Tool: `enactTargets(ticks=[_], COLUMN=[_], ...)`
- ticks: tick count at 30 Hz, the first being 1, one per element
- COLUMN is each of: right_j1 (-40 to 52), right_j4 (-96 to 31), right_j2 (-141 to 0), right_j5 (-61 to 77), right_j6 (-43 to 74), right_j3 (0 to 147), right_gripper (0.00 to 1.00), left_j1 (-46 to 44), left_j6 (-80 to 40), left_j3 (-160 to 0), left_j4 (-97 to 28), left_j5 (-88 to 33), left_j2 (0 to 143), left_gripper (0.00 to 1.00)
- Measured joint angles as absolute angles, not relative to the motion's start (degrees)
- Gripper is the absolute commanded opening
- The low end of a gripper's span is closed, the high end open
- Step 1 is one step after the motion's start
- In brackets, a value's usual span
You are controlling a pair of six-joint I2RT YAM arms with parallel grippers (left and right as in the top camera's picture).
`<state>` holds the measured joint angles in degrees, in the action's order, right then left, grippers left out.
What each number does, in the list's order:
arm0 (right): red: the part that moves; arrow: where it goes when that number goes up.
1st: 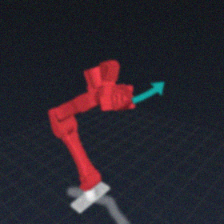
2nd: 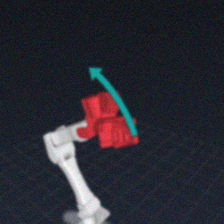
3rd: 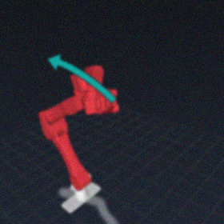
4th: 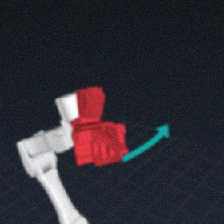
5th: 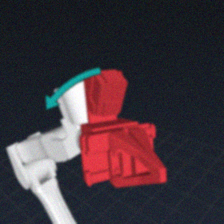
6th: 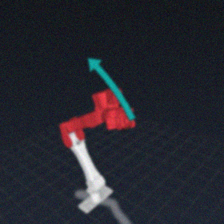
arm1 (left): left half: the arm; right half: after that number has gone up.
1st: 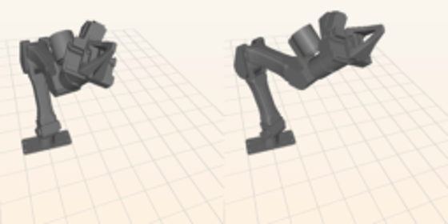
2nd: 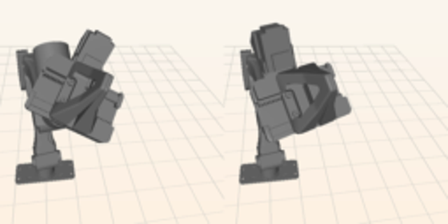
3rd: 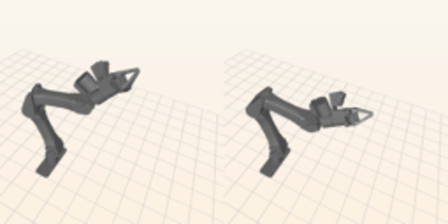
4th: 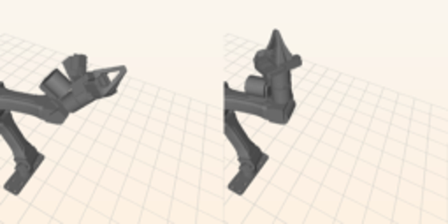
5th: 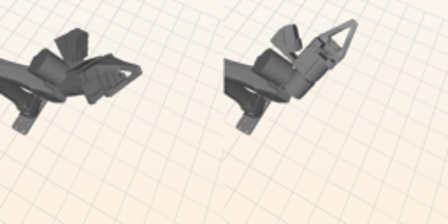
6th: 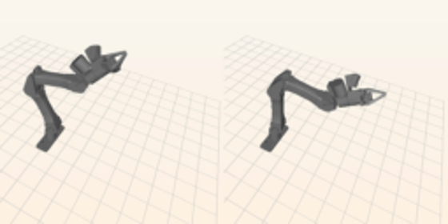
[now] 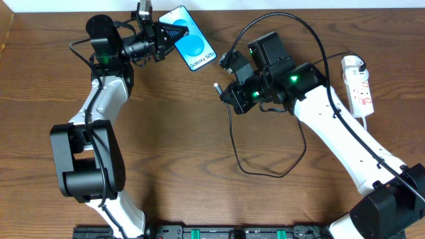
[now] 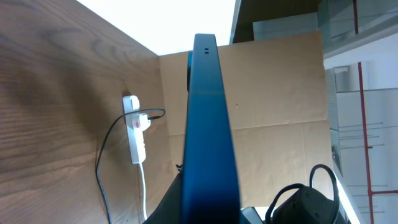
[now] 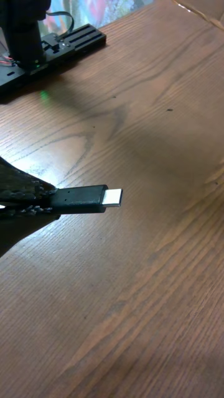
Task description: Plug charger to phone and switch on socket
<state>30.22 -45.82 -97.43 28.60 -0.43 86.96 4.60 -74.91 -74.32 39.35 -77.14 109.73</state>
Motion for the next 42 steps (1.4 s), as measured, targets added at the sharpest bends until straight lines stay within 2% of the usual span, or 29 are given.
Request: enactTargets(ticks=[42], right_j1=[31.3], right_j4=[-45.9], right_j2=[-97.4], right_j5=[28.6], right_j6=[-0.4], right_j3=[87.0], right_gripper=[0.01], left_j1=[4.6], left_j6=[-74.7], left_j3=[-74.3], left_j4=[39.4], left_j5=[-77.1], left_j2=[109.7], left_gripper=[0.07])
